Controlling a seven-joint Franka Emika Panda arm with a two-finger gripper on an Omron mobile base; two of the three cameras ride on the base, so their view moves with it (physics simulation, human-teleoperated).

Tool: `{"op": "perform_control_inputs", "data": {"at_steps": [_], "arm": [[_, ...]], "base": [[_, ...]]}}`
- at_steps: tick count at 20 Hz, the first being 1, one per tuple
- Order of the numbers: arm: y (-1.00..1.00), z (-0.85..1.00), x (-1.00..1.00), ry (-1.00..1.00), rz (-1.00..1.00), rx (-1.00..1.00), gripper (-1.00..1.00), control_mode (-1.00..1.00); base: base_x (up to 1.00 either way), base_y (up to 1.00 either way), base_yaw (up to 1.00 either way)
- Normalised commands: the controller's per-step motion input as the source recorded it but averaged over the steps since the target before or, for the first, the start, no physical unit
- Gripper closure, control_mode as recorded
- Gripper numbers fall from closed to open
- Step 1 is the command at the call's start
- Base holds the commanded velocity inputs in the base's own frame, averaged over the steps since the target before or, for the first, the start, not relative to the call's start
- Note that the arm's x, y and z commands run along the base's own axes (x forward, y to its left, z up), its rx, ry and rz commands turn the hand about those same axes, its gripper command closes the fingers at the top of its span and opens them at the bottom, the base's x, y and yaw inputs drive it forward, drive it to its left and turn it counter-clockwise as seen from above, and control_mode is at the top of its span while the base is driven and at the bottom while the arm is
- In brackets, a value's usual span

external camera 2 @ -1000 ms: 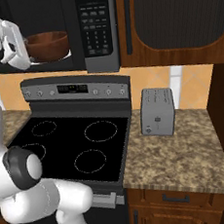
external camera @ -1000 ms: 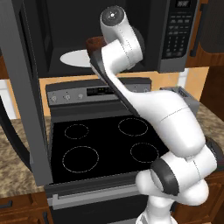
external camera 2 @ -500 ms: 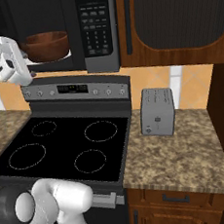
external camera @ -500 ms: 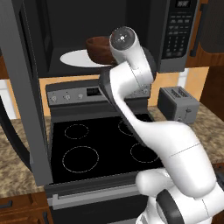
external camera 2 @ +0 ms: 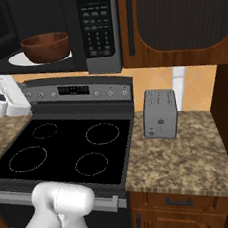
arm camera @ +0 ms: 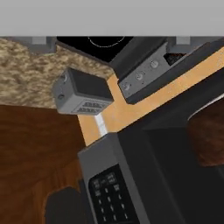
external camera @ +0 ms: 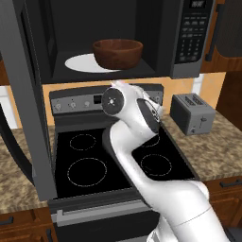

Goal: Pick the lime from the sink and place it in the bowl. Then pick the bowl and place it in the microwave. Then close the microwave door and press the start button.

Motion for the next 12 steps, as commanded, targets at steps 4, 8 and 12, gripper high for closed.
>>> {"op": "perform_control_inputs", "data": {"at_steps": [4, 8, 12], "arm": [[0.14, -0.50, -0.61, -0.03, -0.04, -0.38, -1.00, -1.00], [0.53, -0.18, -0.36, -0.09, -0.02, -0.43, -1.00, -1.00], [0.91, -0.03, -0.01, -0.04, -0.15, -0.51, -1.00, -1.00]], "base": [[0.00, 0.00, 0.00], [0.00, 0.00, 0.00], [0.00, 0.00, 0.00]]}}
